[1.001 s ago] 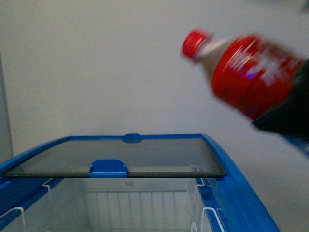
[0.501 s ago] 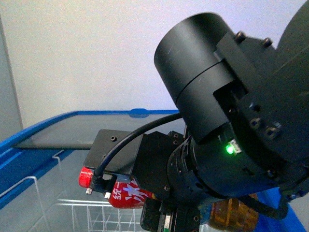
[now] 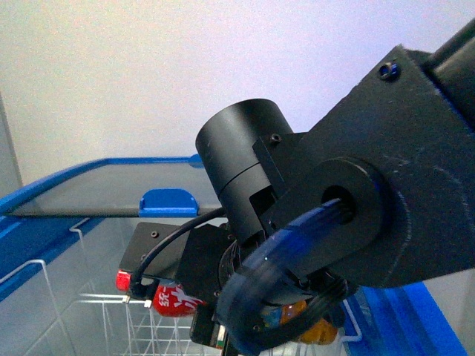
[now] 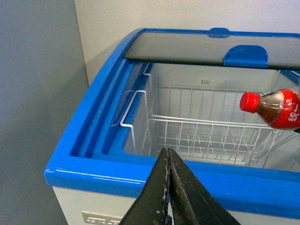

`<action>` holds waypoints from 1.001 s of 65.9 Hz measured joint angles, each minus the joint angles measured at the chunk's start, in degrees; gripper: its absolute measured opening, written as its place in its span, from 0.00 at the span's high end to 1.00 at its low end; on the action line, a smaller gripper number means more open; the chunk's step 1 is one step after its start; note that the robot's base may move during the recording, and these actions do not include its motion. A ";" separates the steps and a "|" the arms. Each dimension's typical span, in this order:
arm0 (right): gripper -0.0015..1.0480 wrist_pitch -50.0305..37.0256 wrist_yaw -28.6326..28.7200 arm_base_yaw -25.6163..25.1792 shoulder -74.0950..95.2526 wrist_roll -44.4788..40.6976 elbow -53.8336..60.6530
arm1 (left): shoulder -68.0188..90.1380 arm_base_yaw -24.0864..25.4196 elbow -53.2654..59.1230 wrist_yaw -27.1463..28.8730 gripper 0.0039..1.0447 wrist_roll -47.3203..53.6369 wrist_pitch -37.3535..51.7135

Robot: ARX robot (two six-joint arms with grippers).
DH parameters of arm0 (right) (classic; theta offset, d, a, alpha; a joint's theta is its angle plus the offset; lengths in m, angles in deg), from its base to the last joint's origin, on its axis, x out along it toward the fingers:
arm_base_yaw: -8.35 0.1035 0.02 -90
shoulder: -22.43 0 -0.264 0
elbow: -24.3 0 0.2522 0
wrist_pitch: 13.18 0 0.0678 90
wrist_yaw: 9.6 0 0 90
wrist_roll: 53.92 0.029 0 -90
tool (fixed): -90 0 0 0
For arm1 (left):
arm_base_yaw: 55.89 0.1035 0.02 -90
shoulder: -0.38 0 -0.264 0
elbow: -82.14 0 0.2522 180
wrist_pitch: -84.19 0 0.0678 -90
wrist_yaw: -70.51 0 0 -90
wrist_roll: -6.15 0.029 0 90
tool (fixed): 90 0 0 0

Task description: Put drink in fridge

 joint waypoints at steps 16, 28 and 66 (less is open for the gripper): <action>0.65 -2.19 -0.66 -0.98 3.74 0.35 -2.25 | -0.11 0.00 0.00 0.02 0.98 0.00 -0.11; 0.65 -6.40 -2.16 -0.59 8.81 -0.72 -2.80 | -0.11 0.00 0.00 0.02 0.98 0.00 -0.11; 0.25 -14.69 -3.19 2.43 14.97 0.44 -2.29 | -0.11 0.00 0.00 0.02 0.98 0.00 -0.11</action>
